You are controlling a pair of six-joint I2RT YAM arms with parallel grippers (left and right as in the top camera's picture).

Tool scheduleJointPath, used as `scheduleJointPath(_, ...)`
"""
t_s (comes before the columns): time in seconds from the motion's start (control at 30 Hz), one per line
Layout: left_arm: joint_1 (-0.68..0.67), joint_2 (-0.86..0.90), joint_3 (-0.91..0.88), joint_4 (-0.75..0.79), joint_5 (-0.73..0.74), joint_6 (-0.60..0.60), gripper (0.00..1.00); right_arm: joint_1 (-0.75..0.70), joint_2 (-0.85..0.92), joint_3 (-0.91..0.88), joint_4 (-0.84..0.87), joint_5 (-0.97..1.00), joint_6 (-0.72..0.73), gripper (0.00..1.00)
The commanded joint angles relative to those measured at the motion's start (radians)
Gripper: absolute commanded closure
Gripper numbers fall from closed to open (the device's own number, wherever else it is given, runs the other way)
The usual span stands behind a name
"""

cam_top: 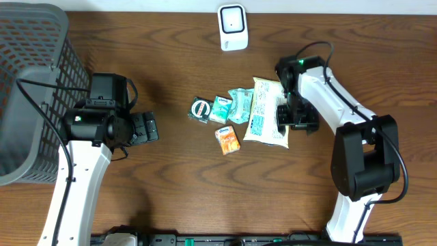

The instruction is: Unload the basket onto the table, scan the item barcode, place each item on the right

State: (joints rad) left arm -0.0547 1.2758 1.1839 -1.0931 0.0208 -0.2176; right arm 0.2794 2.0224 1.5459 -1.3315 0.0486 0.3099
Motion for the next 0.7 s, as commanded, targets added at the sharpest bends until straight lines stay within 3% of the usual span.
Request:
scheduleJointPath(0.0,-0.004,0.003,-0.005,-0.002,-0.006,-0.013,0.02,0.016,-0.003,0.053,0.005,-0.135,-0.059,0.37)
scheduleJointPath(0.37,-0.004,0.003,-0.005,-0.002,-0.006,-0.013,0.02,0.113,-0.003,0.058,0.102,-0.188,0.011,0.29)
scheduleJointPath(0.47,-0.004,0.003,-0.005,-0.002,-0.006,-0.013,0.02,0.157,-0.002,0.056,0.14,-0.133,0.023,0.26)
scheduleJointPath(0.67,-0.004,0.003,-0.005,-0.002,-0.006,-0.013,0.02,0.233,-0.002,0.036,0.198,0.071,0.177,0.27)
